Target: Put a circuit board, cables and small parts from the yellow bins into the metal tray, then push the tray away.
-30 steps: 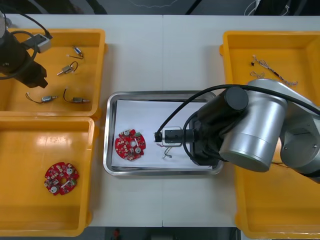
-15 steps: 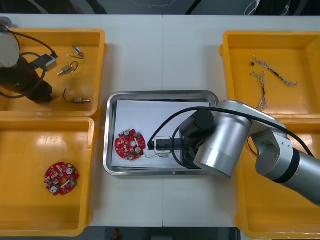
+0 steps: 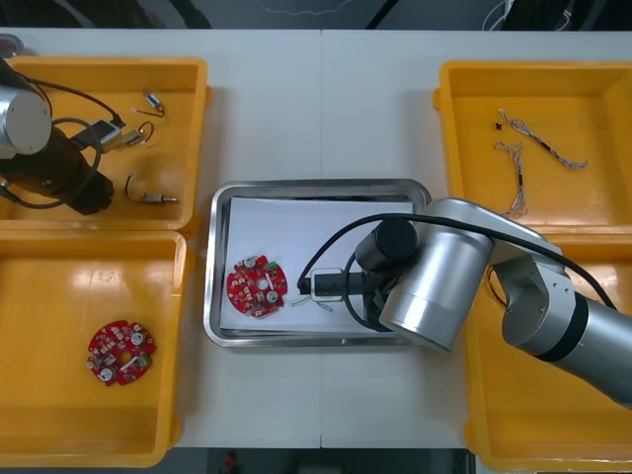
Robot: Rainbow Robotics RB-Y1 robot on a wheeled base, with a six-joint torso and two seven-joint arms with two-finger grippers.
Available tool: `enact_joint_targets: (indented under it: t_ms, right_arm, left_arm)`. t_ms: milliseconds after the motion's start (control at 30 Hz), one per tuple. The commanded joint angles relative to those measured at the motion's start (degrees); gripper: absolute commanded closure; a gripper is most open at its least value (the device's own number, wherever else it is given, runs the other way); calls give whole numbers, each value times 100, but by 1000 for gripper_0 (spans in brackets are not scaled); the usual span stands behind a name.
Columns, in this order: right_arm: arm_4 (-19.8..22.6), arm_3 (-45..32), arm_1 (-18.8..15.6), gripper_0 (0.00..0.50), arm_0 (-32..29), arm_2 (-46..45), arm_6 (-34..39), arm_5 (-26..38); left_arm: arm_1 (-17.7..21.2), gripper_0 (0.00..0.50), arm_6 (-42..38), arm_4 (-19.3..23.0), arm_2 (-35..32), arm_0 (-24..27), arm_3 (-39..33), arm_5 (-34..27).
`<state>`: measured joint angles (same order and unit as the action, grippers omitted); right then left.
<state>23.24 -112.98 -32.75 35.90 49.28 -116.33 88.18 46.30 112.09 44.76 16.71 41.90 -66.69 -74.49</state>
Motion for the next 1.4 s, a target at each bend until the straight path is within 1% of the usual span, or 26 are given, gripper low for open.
enact_joint_targets:
  t_ms: [33, 200, 400, 467, 600, 667, 700, 767, 833, 933, 1067, 1200, 1300, 1400]
  right_arm:
    - [-30, -286, 111, 0, 154, -235, -215, 103]
    - [-30, -445, 120, 0, 154, -402, -171, 332]
    - [-22, -893, 278, 0, 154, -921, -127, 1193]
    - [31, -1095, 348, 0, 154, -1158, -92, 1597]
    - [233, -1332, 419, 0, 154, -1536, -31, 2133]
    - [374, -1491, 463, 0, 154, -1799, 31, 2182]
    - [392, -1543, 463, 0, 154, -1852, 49, 2182]
    - [453, -1807, 471, 0, 154, -2098, 110, 2182]
    - [453, -2000, 454, 0, 154, -2239, 180, 2182]
    - [453, -2290, 383, 0, 154, -2459, 567, 2182]
    - [453, -2580, 234, 0, 154, -2714, 1218, 2182]
    - [497, -2783, 41, 0, 137, -2977, 1727, 2182]
    - [629, -2809, -144, 0, 102, -3206, 2132, 2182]
    - [805, -2800, -337, 0, 40, -3566, 2536, 2182]
  left_arm:
    - [186, 500, 481, 60, 78, -139, -46, 57]
    - [256, 500, 419, 16, -98, -139, -222, -136]
    - [291, 500, 314, -151, -520, -139, -608, -708]
    - [300, 500, -38, -160, -722, -139, -802, -1042]
    - [300, 500, -724, -301, -827, -130, -1347, -1578]
    - [300, 500, -1198, -424, -827, -130, -1786, -1938]
    - [291, 500, -1304, -441, -827, -130, -1865, -2026]
    - [291, 500, -1725, -406, -827, -130, -2182, -2307]
    - [300, 499, -1980, -380, -845, -130, -2393, -2518]
    - [239, 500, -2437, -336, -862, -139, -2762, -2808]
    - [37, 500, -3061, -345, -871, -130, -3210, -3098]
    - [-192, 500, -3457, -380, -871, -130, -3553, -3362]
    - [-403, 499, -3852, -406, -862, -112, -3860, -3547]
    - [-631, 500, -4274, -485, -748, -42, -4221, -3551]
